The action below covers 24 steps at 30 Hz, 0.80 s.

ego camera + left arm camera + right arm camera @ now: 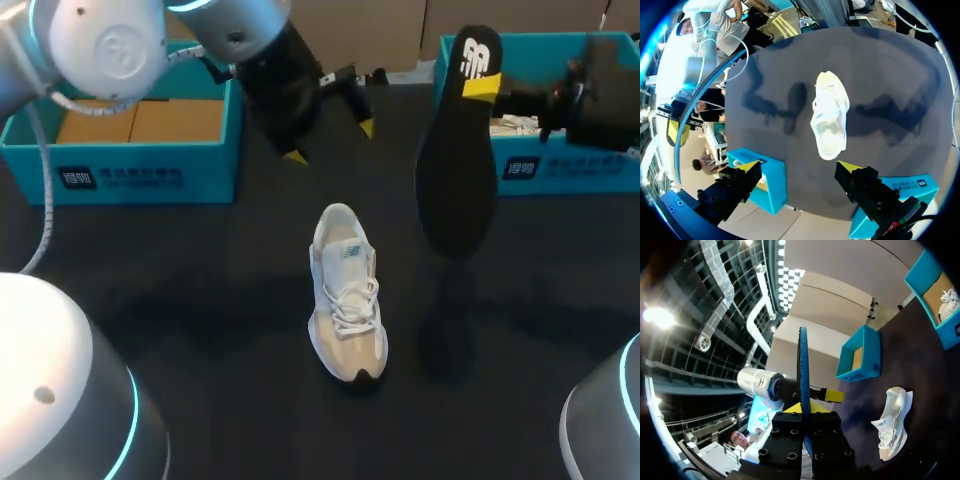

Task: Take the shoe out of the shoebox, open the shoe tongue, remove and reinsert the insole, then place the shoe into the shoebox

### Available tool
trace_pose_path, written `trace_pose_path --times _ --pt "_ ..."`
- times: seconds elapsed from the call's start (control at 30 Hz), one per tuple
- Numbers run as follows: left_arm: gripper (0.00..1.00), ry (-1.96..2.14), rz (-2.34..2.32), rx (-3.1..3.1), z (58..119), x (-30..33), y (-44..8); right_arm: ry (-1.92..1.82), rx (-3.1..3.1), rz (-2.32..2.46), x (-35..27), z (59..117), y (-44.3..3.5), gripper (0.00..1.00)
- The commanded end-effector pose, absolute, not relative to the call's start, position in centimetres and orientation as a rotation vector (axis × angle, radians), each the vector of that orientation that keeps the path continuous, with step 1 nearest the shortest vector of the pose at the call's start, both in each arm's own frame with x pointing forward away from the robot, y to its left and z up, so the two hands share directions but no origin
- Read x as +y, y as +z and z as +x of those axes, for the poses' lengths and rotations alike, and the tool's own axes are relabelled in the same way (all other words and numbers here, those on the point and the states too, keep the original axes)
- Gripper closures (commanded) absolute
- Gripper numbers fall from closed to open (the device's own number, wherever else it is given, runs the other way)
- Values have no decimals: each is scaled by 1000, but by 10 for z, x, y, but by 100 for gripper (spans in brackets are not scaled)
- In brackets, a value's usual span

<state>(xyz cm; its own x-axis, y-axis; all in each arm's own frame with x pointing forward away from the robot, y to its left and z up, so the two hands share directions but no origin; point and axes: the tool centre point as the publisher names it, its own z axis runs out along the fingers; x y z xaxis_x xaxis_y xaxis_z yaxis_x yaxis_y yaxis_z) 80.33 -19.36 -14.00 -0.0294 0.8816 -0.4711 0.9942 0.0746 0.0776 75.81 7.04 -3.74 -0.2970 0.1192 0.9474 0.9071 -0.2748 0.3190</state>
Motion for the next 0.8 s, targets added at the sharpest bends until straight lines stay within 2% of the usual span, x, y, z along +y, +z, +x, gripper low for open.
trace_pose_path --times 0.03,0.43,0.8 --pt "0 -413 1832 1932 800 -189 -142 -1626 -1354 -1316 74 765 -37 100" --pt "0 -413 1832 1932 800 -189 -142 -1626 -1354 -1316 74 765 -37 100" --pt "0 -508 1689 1726 811 -180 -126 -1567 -1213 -1347 64 793 -36 100"
